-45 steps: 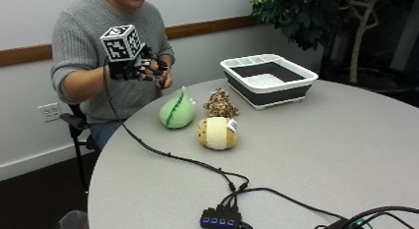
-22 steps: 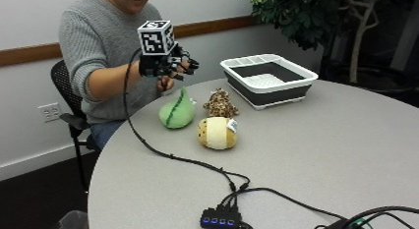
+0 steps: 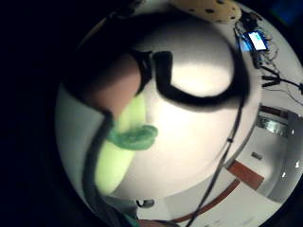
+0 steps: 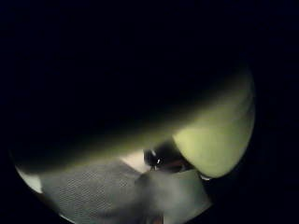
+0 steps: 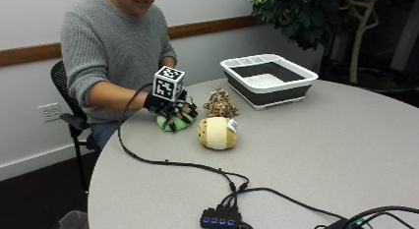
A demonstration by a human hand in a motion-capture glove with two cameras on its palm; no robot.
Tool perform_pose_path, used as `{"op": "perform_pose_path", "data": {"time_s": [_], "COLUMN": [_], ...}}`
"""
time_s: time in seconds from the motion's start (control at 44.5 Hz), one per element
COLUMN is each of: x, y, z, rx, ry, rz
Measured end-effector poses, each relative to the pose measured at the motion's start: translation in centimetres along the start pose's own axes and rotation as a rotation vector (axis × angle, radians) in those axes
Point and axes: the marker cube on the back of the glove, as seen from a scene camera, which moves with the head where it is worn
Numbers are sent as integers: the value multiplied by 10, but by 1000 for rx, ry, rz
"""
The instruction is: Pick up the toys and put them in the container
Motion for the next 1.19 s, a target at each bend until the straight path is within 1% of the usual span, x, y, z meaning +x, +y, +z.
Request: {"op": "perform_pose_path", "data": {"time_s": [0.157, 0.202, 0.314, 0.382, 0.472, 0.584, 0.674, 0.763, 0.876, 1.01, 1.145, 1.19], "x": [0, 0, -1, 2, -2, -13, -19, -23, -34, -76, -165, -187], "y": [-1, -2, -6, -9, -9, -1, 1, -3, -11, -38, -107, -129], "z": [0, -1, -7, -18, -54, -130, -180, -208, -217, -226, -242, -245], "rx": [42, 90, 270, 305, 331, 431, 505, 527, 519, 486, 471, 473], "ry": [-15, -18, -72, -110, -152, -211, -203, -192, -196, -264, -296, -250], "rz": [12, 18, 32, 22, -7, -62, -108, -138, -160, -233, -323, -329]}}
